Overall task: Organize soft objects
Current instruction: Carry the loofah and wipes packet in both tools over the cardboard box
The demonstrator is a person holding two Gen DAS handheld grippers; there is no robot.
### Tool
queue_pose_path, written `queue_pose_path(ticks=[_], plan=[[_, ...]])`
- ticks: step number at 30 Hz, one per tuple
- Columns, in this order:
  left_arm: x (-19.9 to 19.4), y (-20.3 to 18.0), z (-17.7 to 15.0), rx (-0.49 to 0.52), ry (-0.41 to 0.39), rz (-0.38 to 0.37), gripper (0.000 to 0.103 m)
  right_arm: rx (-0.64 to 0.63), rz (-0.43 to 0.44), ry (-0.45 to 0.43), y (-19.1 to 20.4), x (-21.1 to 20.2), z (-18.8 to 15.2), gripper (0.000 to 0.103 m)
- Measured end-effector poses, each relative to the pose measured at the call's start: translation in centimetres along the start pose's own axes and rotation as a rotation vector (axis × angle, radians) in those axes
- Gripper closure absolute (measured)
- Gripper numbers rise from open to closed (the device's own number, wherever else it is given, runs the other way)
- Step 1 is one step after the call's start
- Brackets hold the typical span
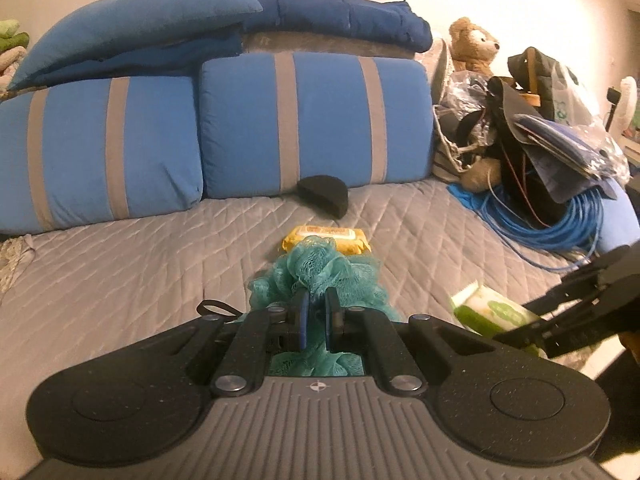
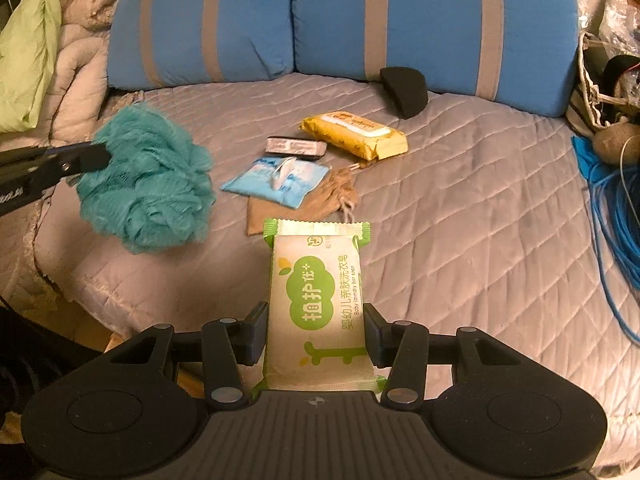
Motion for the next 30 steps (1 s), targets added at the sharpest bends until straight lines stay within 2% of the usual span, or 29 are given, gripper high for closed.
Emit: queue_pose_path(ticks=[18, 26, 30], plan=[[-6.6, -3.4, -5.3, -0.026, 0.088, -0.064, 0.095, 0.027, 0.025, -0.022, 4.9, -4.2, -4.9, 0.052], [-7.5, -4.5, -7.8, -0.064, 0.233, -0.054, 0.095, 0.041, 0.007, -0.020, 6.0, -6.1, -7.1, 0.052], [-7.2, -4.8, -9.1, -0.071, 0.334, -0.060, 0.095, 0.032, 0.007, 0.020, 6.8, -6.3, -8.1, 0.052]])
Point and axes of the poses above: each gripper's, at about its wrist camera, not at the fingertips, and x roughly the way its jaws point, y to its left, z to its top, the point moved 3 cm from there along x, roughly the way its jaws point, and after that the axes turned 8 degrees about -x, right-handed, at the moved point
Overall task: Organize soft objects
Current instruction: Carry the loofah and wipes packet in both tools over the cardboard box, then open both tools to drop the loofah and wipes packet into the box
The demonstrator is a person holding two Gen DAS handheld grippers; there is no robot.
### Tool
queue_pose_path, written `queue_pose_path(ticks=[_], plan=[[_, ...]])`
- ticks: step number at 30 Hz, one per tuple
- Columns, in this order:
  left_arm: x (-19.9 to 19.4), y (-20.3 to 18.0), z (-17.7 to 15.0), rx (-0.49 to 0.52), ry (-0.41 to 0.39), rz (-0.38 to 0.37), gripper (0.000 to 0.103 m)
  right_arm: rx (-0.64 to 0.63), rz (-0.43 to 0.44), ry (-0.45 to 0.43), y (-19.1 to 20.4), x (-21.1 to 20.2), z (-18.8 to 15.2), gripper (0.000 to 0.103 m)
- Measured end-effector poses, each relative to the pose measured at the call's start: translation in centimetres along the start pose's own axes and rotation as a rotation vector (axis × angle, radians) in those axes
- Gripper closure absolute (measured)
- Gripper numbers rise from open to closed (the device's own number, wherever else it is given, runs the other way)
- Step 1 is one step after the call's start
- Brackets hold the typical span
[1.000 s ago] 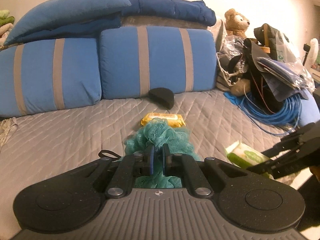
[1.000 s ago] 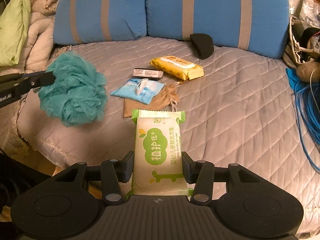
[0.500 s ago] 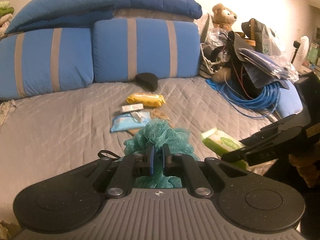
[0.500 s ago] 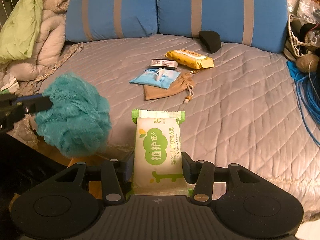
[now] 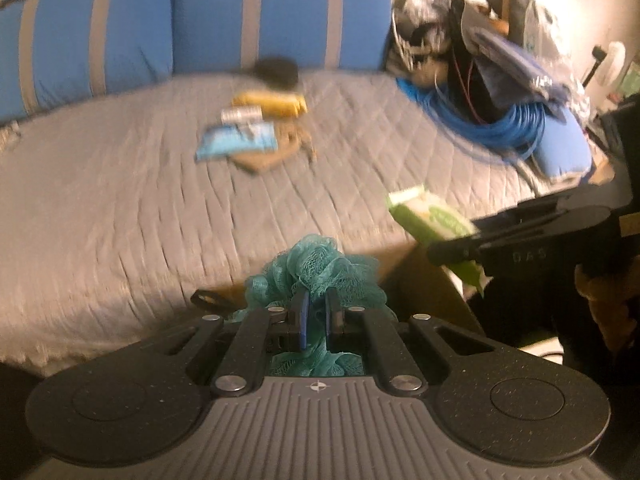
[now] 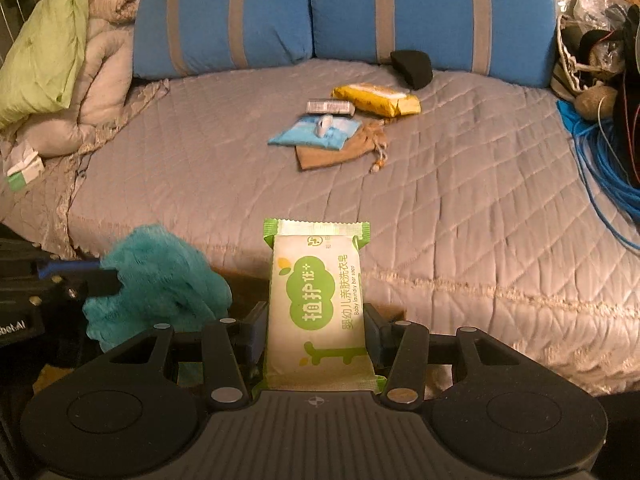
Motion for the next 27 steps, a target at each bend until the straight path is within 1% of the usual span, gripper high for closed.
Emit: queue_pose_path(ticks=[3, 5, 6, 7, 8, 9, 11, 12, 17, 21, 22, 23, 24, 25, 26, 27], plan=[[0.9, -0.2, -0.7, 0.005, 0.075, 0.016, 0.092, -0.014, 0.010, 0.040, 0.7, 0.3, -0.7, 0.052], [1.2, -0.3, -0.9, 0.016, 0.090, 0.030, 0.091, -0.028, 0.013, 0.057, 1.2, 0.6, -0.9, 0.052], [1.3, -0.3, -0.8, 0.019, 0.093, 0.031, 0.088, -0.034, 0.013, 0.063, 1.3, 0.6, -1.0, 0.052], [1.3, -0.3, -0.8, 0.018, 0.093, 0.034, 0.082, -0.037, 0.013, 0.067, 1.4, 0.7, -1.0, 0.052], [1.3, -0.1, -0.7, 0.010, 0.092, 0.036, 0.066, -0.036, 0.012, 0.071, 1.4, 0.8, -1.0, 0.052], [1.3, 0.1, -0.6, 0.002, 0.089, 0.041, 0.054, -0.034, 0.009, 0.073, 1.3, 0.8, -1.1, 0.052], [1.3, 0.4, -0.5, -0.018, 0.085, 0.055, 0.049, -0.028, 0.008, 0.079, 1.2, 0.9, -1.1, 0.052], [1.3, 0.4, -0.4, -0.026, 0.089, 0.060, 0.048, -0.028, 0.006, 0.084, 1.2, 1.0, -1.1, 0.052], [1.9, 0.9, -0.6, -0.049, 0.125, 0.099, 0.047, -0.053, 0.014, 0.110, 1.6, 1.5, -1.2, 0.052], [1.9, 0.9, -0.6, -0.046, 0.129, 0.101, 0.047, -0.060, 0.029, 0.124, 1.8, 1.6, -1.3, 0.052], [1.9, 0.9, -0.6, -0.045, 0.130, 0.102, 0.047, -0.063, 0.051, 0.129, 1.9, 1.7, -1.3, 0.050], [1.9, 0.9, -0.6, -0.045, 0.131, 0.102, 0.047, -0.068, 0.066, 0.128, 2.1, 1.7, -1.2, 0.040], [1.9, 0.9, -0.6, -0.044, 0.133, 0.104, 0.047, -0.077, 0.074, 0.124, 2.3, 1.6, -1.2, 0.032], [1.9, 0.9, -0.7, -0.044, 0.133, 0.105, 0.047, -0.088, 0.074, 0.118, 2.5, 1.5, -1.1, 0.020], [2.0, 0.9, -0.7, -0.042, 0.135, 0.106, 0.047, -0.095, 0.071, 0.114, 2.7, 1.4, -1.1, 0.015], [2.0, 0.9, -0.7, -0.040, 0.137, 0.107, 0.047, -0.097, 0.068, 0.115, 2.7, 1.4, -1.0, 0.014]])
Point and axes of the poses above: each gripper's, at about its wrist camera, not at the fingertips, and x roughly the way its jaws point, y to its left, z to its top, the point moved 3 cm from there along x, roughly the way its jaws point, and after that the axes turned 8 degrees about -x, right-handed, at the moved point
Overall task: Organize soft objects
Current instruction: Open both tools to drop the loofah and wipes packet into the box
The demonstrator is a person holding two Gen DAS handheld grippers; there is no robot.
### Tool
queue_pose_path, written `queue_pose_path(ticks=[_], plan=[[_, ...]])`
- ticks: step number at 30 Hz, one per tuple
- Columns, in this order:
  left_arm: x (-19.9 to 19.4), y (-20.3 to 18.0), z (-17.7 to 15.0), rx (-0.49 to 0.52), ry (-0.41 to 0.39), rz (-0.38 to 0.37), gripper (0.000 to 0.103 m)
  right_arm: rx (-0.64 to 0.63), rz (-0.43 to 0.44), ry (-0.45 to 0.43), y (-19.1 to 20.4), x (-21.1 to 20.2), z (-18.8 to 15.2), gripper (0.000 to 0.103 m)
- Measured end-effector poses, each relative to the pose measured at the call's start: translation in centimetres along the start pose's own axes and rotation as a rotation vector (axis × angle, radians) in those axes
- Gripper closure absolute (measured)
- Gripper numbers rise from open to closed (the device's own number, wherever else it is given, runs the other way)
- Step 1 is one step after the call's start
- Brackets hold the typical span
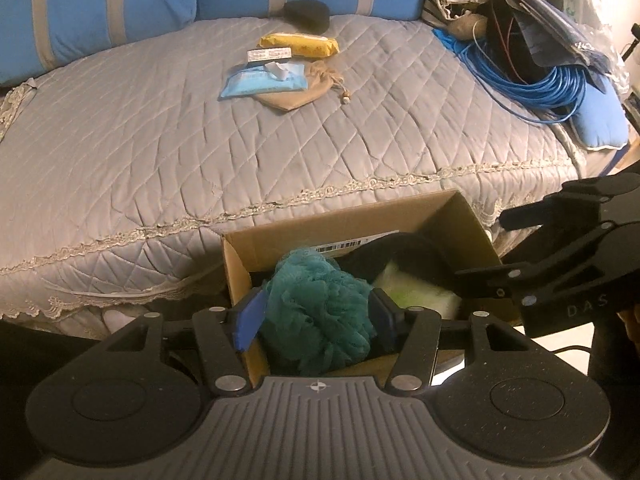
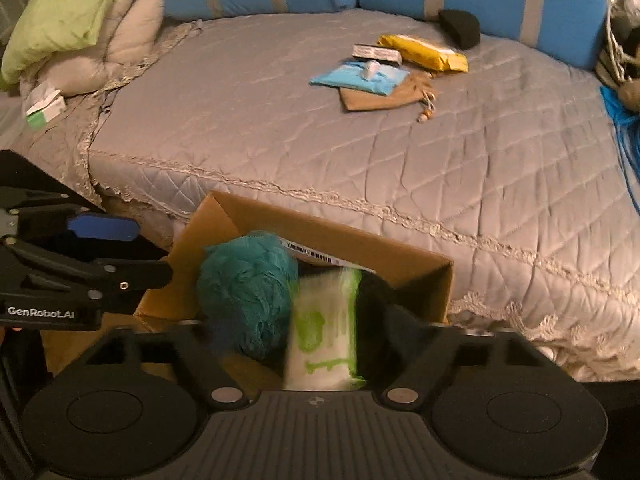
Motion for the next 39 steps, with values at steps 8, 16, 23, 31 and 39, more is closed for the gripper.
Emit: queue_pose_path(ticks=[8, 16, 23, 31, 39], plan=[[0.8, 0.0, -0.2, 0.006, 0.036, 0.019, 0.047, -0.017, -0.018, 0.034, 0.2, 0.5, -0.1, 0.003], [1.6, 0.3, -0.4, -0.002, 0.080, 0.027, 0.030, -0.002, -0.056, 0.087, -0.3, 1.3, -0.5, 0.000], [2.3, 0.3, -0.2, -0.012, 0.119, 0.029, 0.030, 0.034, -0.071, 0.077, -0.8, 1.0, -0.3, 0.000], [2.5, 0.2, 0.6, -0.028, 0.121, -0.008, 0.030, 0.074, -0.097, 0.049, -2.0, -1.4, 1.7, 0.000], [2.9, -0.4, 1.4, -0.046, 0.126, -0.035, 0.030, 0.034, -0.155, 0.035, -3.5, -4.4, 2.8, 0.000]])
Point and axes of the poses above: each gripper's, at about its wrist camera, not at the fingertips, and x roughly the way its jaws point, y to its left, z to its top, the point moved 3 cm from there along x, roughly the way its jaws point, and after that the axes turned 8 degrees about -x, right-handed, at the moved point
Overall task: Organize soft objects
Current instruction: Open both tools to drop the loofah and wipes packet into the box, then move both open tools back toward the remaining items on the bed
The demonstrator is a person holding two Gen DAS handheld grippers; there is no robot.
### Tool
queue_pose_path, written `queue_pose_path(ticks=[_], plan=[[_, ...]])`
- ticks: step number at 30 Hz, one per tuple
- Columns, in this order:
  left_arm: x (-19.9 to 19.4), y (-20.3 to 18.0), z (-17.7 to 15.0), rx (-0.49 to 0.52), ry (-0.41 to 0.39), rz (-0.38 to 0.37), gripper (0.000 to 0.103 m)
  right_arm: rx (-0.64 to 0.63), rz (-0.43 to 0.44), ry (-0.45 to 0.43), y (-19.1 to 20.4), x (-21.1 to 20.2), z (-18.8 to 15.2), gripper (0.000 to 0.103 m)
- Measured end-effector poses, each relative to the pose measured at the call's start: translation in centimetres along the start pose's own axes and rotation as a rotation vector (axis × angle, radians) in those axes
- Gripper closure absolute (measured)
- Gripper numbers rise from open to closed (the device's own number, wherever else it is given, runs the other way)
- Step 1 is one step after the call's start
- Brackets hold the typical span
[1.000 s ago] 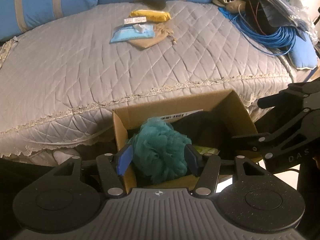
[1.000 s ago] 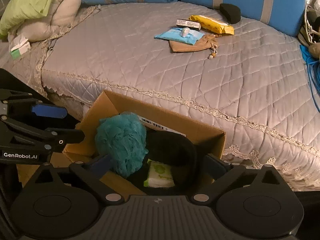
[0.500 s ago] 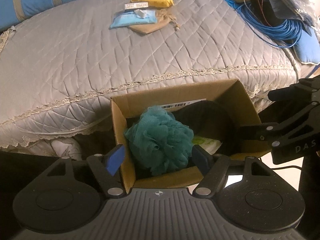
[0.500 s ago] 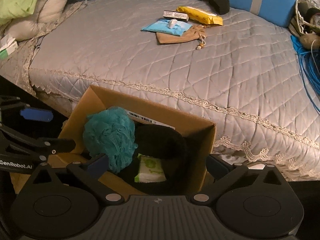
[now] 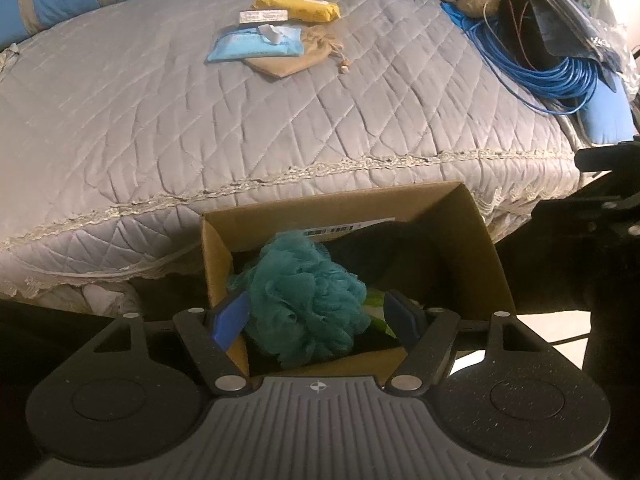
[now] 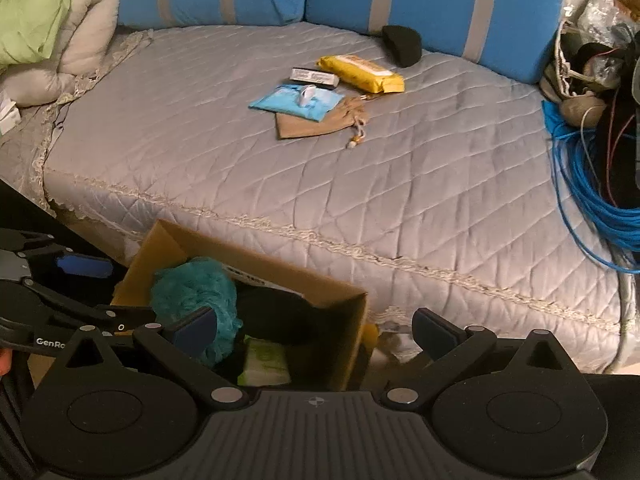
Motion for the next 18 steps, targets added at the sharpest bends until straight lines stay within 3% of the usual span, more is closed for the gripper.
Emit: queue_pose_path(ticks=[7, 18], plan=[[0.0, -0.9, 0.2, 0.030, -0.018, -0.003, 0.030, 0.049, 0.015, -0.018, -0.8, 0.2, -0.3, 0.000], [-0.7, 1.0, 2.5, -0.053, -0.055, 0.029, 0.030, 0.092, 0.073, -0.062, -0.6, 1.7, 1.4, 0.000]])
Point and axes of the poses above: each gripper's, at about its wrist camera, not at the fingertips, and x roughly the way its jaws point, y to its left, z to its top, the point moved 3 cm from there along x, roughly the way its jaws point, and after that the axes turned 8 degrees about -x, right-handed, at the moved point
